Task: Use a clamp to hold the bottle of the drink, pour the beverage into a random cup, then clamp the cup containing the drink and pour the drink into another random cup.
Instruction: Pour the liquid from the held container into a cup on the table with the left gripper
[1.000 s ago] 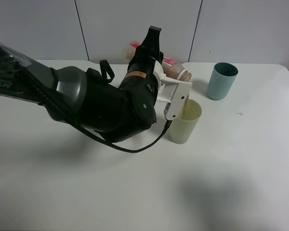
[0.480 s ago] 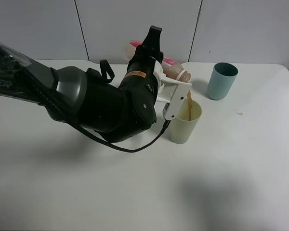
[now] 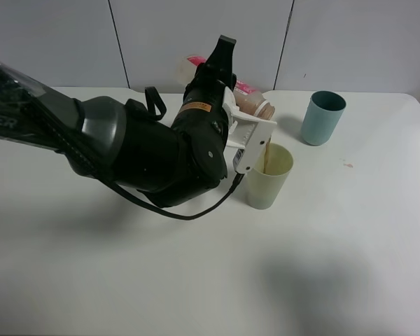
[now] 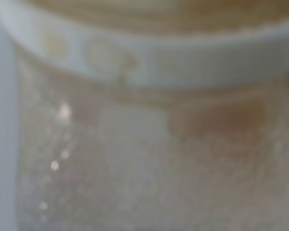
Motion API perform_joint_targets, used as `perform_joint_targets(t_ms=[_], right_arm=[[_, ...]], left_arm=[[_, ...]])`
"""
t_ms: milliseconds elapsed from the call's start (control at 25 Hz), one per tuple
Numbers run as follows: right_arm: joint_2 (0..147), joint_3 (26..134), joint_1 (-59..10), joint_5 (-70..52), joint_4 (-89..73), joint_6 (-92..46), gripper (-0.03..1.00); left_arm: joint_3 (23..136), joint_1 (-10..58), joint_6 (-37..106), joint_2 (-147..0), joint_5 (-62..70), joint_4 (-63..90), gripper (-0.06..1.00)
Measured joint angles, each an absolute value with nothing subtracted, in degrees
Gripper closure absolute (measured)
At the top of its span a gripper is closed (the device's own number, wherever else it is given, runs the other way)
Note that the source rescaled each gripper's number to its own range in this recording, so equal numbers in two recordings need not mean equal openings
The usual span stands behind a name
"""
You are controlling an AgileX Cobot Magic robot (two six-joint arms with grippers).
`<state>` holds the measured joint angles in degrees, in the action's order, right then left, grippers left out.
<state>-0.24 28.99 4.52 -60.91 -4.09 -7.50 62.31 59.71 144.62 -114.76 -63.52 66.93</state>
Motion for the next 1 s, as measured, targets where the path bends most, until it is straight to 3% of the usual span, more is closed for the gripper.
perform_joint_targets(t_ms=[1000], right_arm=[[-0.2, 29.0, 4.5, -60.9, -4.1, -7.3, -0.03]], left_arm=[[62.3, 59.7, 149.9, -114.8, -64.8, 60.2, 0.9]])
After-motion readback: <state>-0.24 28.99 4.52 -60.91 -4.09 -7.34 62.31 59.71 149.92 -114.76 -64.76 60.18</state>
